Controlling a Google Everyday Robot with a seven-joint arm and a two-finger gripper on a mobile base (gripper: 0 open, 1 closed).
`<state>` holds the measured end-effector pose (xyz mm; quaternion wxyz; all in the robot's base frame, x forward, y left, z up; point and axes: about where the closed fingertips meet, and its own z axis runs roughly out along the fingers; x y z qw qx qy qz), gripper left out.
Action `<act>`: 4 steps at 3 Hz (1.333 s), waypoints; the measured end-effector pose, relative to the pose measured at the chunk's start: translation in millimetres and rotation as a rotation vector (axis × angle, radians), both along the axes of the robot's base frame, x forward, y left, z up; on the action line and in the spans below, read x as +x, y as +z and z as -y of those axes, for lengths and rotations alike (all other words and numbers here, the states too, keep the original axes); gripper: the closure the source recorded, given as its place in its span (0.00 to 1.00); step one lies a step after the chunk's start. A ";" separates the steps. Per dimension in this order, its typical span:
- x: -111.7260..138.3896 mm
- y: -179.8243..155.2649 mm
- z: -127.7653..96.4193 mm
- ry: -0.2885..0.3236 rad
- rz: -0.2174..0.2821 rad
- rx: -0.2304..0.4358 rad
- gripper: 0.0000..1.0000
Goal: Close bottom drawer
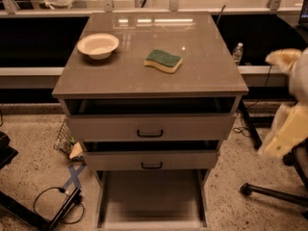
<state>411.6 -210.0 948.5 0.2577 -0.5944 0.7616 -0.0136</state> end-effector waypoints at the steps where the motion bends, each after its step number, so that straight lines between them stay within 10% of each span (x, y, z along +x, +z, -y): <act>1: -21.0 -75.3 9.4 -0.012 0.005 0.145 0.00; 2: -17.1 -168.0 16.6 -0.064 0.061 0.336 0.00; 4: 14.7 -204.4 29.2 -0.096 0.155 0.351 0.00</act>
Offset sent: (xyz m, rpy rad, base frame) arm 0.0380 -0.0494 -0.2208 0.4186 -0.3837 -0.1173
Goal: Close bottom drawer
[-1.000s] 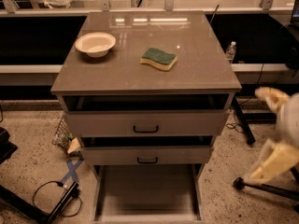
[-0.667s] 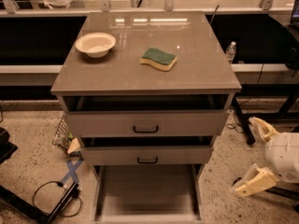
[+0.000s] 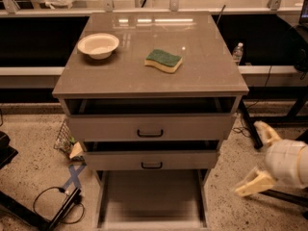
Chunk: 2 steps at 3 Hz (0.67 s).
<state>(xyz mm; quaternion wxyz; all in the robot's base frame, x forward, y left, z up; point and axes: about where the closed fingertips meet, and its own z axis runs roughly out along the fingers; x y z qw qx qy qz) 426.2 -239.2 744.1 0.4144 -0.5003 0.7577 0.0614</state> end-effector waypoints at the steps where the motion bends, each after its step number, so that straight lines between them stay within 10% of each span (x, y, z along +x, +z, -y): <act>1: 3.6 -39.9 -7.3 -0.003 -0.030 0.022 0.00; 2: -2.2 -145.1 -1.7 -0.061 -0.058 0.039 0.00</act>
Offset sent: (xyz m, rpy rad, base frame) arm 0.0008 -0.0157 -0.2424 0.0398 0.0712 -0.1589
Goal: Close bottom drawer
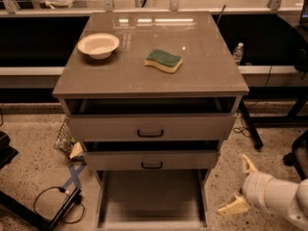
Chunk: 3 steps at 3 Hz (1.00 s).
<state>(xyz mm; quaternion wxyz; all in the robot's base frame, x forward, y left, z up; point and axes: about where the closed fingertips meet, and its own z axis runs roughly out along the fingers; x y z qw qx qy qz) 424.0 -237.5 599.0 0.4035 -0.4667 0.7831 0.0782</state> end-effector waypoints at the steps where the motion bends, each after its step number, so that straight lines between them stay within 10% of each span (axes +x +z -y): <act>1: -0.8 -73.7 14.3 -0.053 0.007 0.006 0.00; 3: -38.1 -208.9 42.7 -0.145 -0.090 0.046 0.42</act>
Offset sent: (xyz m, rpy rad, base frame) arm -0.0238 -0.0529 -0.2451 0.0609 0.0691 -0.1633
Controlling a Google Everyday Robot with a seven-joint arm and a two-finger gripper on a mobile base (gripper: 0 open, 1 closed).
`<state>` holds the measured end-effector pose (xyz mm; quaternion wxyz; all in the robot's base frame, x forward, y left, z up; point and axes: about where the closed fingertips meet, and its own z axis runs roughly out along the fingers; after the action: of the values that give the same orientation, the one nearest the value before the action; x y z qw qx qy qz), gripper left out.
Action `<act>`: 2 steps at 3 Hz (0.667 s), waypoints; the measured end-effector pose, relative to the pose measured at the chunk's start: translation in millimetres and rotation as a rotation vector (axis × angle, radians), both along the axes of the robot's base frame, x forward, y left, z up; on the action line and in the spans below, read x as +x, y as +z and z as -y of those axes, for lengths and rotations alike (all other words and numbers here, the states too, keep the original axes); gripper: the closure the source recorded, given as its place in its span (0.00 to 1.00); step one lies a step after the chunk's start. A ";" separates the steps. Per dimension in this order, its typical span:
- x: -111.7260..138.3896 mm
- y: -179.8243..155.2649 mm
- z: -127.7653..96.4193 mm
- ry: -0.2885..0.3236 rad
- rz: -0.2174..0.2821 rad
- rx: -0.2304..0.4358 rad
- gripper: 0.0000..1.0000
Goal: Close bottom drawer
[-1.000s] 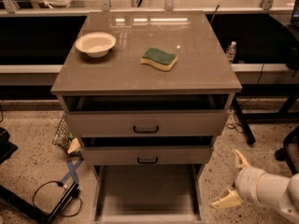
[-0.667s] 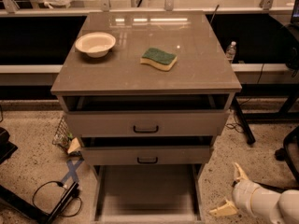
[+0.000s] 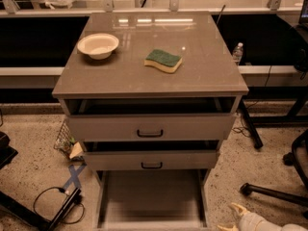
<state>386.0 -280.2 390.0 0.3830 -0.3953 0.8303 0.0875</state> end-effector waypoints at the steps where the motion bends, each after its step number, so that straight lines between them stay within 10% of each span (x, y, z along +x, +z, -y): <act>1: -39.7 -54.0 0.0 -0.048 -0.090 0.035 0.72; 2: -36.3 -53.3 -2.8 -0.041 -0.085 0.035 1.00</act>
Offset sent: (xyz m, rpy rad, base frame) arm -0.0321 -0.0015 -0.0431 0.0256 0.0716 -0.0408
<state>349.7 -277.4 336.7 0.3560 -0.3674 0.8521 0.1110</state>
